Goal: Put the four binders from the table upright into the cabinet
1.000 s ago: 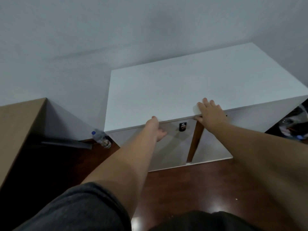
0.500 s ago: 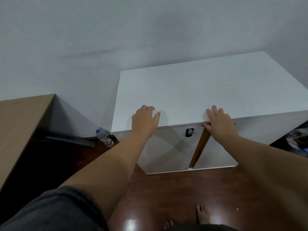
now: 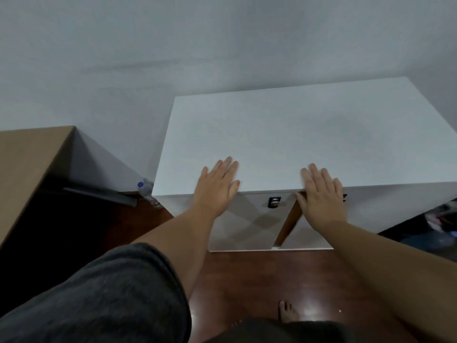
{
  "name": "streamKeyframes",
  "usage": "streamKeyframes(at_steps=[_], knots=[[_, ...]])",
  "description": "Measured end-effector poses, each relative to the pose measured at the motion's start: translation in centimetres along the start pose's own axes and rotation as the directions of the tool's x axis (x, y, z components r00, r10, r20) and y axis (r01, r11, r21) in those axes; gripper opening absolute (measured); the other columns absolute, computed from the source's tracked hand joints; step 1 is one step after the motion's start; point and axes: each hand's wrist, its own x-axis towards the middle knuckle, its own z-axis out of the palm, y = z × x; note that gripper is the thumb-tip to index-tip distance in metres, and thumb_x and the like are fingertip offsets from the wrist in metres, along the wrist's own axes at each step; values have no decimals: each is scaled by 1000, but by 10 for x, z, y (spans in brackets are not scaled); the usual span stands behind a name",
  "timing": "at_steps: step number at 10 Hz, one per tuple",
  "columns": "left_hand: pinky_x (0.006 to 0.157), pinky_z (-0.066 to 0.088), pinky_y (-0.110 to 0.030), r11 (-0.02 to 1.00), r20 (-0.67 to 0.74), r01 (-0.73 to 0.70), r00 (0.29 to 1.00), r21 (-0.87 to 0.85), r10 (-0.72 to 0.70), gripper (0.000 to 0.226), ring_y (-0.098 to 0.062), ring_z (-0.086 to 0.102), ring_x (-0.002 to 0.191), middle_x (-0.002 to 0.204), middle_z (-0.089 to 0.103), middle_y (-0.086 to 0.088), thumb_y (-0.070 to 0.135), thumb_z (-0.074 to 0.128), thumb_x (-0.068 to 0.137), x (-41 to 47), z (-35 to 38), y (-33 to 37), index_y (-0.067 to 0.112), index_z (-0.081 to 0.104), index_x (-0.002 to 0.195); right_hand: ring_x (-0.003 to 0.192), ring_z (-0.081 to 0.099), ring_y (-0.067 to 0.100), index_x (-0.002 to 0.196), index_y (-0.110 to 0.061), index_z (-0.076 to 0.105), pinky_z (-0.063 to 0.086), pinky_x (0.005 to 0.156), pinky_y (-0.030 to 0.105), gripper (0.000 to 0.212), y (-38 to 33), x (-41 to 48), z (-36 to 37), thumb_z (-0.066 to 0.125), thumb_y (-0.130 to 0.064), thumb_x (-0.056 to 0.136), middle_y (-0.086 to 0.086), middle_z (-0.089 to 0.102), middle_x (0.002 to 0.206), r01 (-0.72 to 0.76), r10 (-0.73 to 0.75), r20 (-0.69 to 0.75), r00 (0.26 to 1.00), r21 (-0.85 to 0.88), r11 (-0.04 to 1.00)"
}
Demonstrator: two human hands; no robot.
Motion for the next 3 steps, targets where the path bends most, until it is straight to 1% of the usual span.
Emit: streamKeyframes(at_steps=[1,2,3], knots=[[123,10,-44,1000,9,11,1000,-22,-10,64,-18,11,153,166,11,5,49,6,97,1,0,1,28,15,157,144,21,34,149,-17,26,17,113,51,64,0,-3,-6,43,-45,95,9,24,158,-15,14,22,1000,34,999],[123,10,-44,1000,-10,6,1000,-25,-6,64,-18,13,153,166,13,5,49,6,97,0,4,-1,28,16,156,147,10,29,151,-20,19,9,116,49,69,-6,-3,-19,46,-47,93,5,13,161,-6,-1,81,997,90,996],[122,10,-43,999,-30,10,999,-40,-11,63,-17,14,153,166,14,6,50,6,97,1,5,-1,29,17,156,142,29,20,142,-34,36,29,110,48,61,-5,10,-59,54,-49,86,-7,32,153,-168,18,265,964,554,815]])
